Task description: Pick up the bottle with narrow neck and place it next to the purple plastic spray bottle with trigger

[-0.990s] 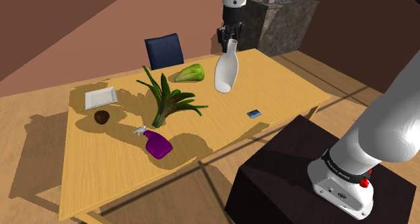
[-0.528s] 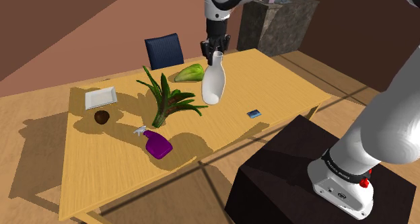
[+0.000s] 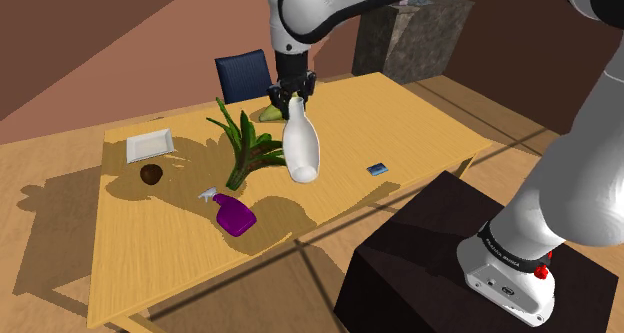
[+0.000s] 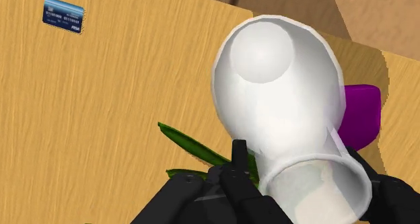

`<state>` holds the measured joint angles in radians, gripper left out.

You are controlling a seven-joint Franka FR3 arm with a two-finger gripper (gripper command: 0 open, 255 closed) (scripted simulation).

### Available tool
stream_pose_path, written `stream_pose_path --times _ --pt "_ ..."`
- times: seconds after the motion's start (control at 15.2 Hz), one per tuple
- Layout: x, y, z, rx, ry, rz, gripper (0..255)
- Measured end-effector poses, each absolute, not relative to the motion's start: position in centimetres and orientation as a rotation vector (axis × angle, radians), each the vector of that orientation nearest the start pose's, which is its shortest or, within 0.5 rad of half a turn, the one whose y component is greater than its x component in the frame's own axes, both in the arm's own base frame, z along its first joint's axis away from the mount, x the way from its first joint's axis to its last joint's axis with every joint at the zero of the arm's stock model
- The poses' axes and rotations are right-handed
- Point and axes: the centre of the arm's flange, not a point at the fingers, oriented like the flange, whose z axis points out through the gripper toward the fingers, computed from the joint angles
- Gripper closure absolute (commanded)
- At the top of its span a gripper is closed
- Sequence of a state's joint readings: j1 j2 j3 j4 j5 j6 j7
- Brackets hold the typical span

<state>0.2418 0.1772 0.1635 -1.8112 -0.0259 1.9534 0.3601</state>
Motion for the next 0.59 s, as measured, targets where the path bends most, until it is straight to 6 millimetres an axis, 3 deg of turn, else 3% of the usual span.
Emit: stream_pose_path --times 0.59 --pt "54.7 35.1 40.4 -3.147 -0.086 0.053 255"
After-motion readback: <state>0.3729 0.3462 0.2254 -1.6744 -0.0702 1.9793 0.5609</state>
